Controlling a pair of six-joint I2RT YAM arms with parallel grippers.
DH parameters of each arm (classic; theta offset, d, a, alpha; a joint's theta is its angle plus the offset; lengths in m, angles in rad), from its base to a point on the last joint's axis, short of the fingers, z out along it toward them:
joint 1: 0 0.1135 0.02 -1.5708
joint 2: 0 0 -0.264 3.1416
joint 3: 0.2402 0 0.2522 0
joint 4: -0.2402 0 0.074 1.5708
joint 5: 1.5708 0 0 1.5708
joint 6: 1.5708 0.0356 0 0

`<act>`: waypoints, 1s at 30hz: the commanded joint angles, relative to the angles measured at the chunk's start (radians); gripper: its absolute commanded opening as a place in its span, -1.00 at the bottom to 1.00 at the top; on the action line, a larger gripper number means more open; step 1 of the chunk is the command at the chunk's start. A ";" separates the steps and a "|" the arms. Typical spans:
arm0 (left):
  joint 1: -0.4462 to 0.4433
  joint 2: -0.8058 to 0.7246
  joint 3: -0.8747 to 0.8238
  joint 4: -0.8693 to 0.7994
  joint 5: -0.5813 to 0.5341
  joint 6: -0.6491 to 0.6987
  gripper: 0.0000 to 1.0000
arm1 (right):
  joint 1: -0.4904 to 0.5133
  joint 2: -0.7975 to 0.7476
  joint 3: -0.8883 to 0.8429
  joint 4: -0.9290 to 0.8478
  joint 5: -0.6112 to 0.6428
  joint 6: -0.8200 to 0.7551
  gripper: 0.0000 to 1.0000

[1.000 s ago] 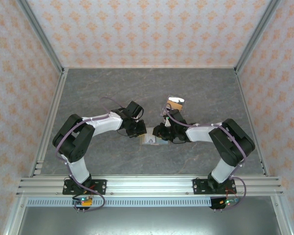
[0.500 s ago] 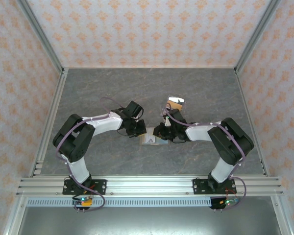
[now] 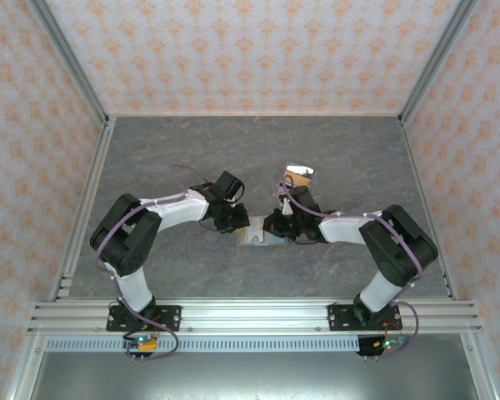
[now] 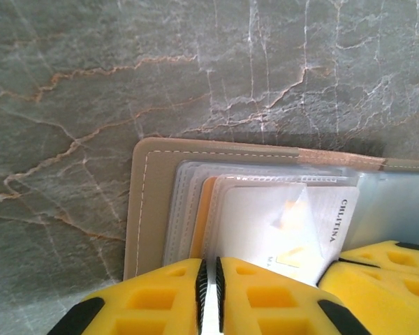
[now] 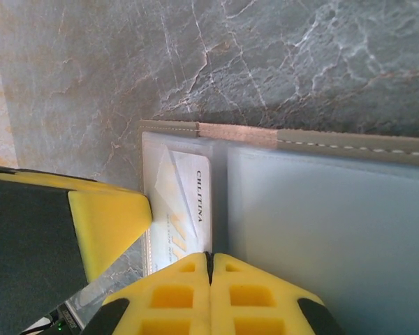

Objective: Take the credit cards out of the card holder

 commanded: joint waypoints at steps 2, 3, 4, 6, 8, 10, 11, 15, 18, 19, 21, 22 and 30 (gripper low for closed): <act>-0.001 -0.025 0.011 -0.067 -0.049 0.019 -0.66 | -0.008 -0.055 -0.029 0.005 0.057 -0.031 -0.96; -0.001 -0.031 0.014 -0.074 -0.053 0.023 -0.66 | -0.009 -0.060 -0.031 -0.006 0.069 -0.036 -0.96; -0.001 -0.035 0.017 -0.079 -0.057 0.027 -0.66 | -0.008 -0.062 -0.032 -0.018 0.080 -0.039 -0.96; -0.001 -0.044 0.022 -0.089 -0.060 0.033 -0.67 | -0.009 -0.063 -0.036 -0.030 0.093 -0.044 -0.96; -0.001 -0.052 0.018 -0.088 -0.060 0.033 -0.67 | -0.009 -0.060 -0.036 -0.035 0.098 -0.047 -0.96; -0.002 -0.060 0.013 -0.084 -0.057 0.033 -0.68 | -0.009 -0.055 -0.037 -0.036 0.100 -0.045 -0.96; -0.002 -0.066 0.011 -0.079 -0.055 0.033 -0.68 | -0.009 -0.053 -0.036 -0.037 0.100 -0.044 -0.96; -0.005 -0.098 0.005 -0.039 -0.026 0.036 -0.68 | -0.009 -0.034 -0.024 -0.035 0.091 -0.043 -0.94; -0.017 -0.105 0.011 -0.012 -0.004 0.038 -0.69 | -0.009 -0.018 -0.016 -0.031 0.083 -0.038 -0.93; -0.026 -0.100 0.014 -0.005 0.000 0.037 -0.69 | -0.009 -0.014 -0.016 -0.026 0.081 -0.034 -0.92; -0.046 -0.077 0.021 -0.008 0.000 0.042 -0.71 | -0.009 -0.008 -0.016 -0.013 0.077 -0.024 -0.90; -0.050 -0.065 0.022 -0.012 -0.006 0.041 -0.72 | -0.009 -0.005 -0.018 -0.007 0.077 -0.020 -0.89; -0.053 -0.003 0.005 -0.010 -0.037 0.019 -0.76 | -0.009 0.005 -0.028 0.025 0.073 0.010 -0.77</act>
